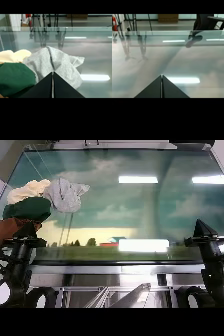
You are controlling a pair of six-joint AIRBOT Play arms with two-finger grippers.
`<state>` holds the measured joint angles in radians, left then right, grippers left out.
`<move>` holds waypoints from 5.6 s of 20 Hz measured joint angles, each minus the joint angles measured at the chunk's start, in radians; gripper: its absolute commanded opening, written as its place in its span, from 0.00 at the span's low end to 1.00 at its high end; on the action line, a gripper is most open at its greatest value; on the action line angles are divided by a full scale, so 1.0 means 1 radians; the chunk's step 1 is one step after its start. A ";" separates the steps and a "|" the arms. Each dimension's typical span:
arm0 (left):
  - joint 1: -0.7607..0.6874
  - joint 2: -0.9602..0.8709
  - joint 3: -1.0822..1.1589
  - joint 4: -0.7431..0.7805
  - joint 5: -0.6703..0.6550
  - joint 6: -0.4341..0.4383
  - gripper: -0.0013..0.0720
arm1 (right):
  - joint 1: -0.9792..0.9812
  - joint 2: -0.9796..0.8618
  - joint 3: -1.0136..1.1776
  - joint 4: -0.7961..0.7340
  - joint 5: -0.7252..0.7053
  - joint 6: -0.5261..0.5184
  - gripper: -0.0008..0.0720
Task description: Fold the shirts.
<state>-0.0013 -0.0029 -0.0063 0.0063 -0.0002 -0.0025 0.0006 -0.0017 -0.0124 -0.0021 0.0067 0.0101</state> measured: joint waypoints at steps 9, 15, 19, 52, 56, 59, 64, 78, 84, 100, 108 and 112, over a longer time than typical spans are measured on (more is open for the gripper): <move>0.000 0.000 -0.002 -0.001 0.000 0.000 0.05 | 0.000 0.000 0.000 0.000 0.000 0.000 0.03; 0.000 0.000 0.005 -0.016 -0.007 -0.010 0.05 | 0.000 -0.001 0.010 -0.004 0.025 0.101 0.02; 0.000 -0.037 0.115 -0.073 -0.022 -0.034 0.05 | 0.000 -0.053 0.115 -0.015 0.078 0.132 0.03; -0.052 -1.200 1.087 0.737 -1.024 -1.158 0.03 | 0.002 -1.246 0.828 0.068 0.853 0.809 0.04; -0.046 -1.210 1.107 0.734 -1.010 -1.148 0.03 | 0.002 -1.316 0.828 0.106 0.903 0.813 0.04; -0.011 -1.212 1.117 0.733 -1.011 -1.142 0.03 | 0.002 -1.347 0.828 0.115 0.910 0.813 0.22; 0.028 -1.215 1.131 0.743 -1.060 -1.100 0.02 | -0.007 -1.381 0.829 0.135 0.968 0.792 0.03; 0.087 -1.679 1.673 1.258 -1.139 -1.308 1.00 | -0.042 -1.295 0.830 -0.313 1.069 0.888 0.67; 0.052 -1.838 1.709 1.278 -1.167 -1.322 0.97 | -0.042 -1.294 0.830 -0.331 1.070 0.903 0.67; -0.135 -1.730 1.994 0.961 -1.395 -1.306 0.04 | -0.192 -1.294 0.938 -0.360 1.226 0.932 0.03; -0.414 -1.572 1.907 0.718 -1.507 -1.293 0.04 | -0.202 -1.294 1.225 -0.569 1.351 1.083 0.03; -0.493 -1.477 1.855 0.788 -1.440 -1.285 0.04 | -0.195 -1.294 1.253 -0.609 1.366 1.103 0.03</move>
<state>-0.4946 -1.4803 1.8488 0.7940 -1.4399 -1.2877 -0.1944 -1.2953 1.2404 -0.6113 1.3731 1.1130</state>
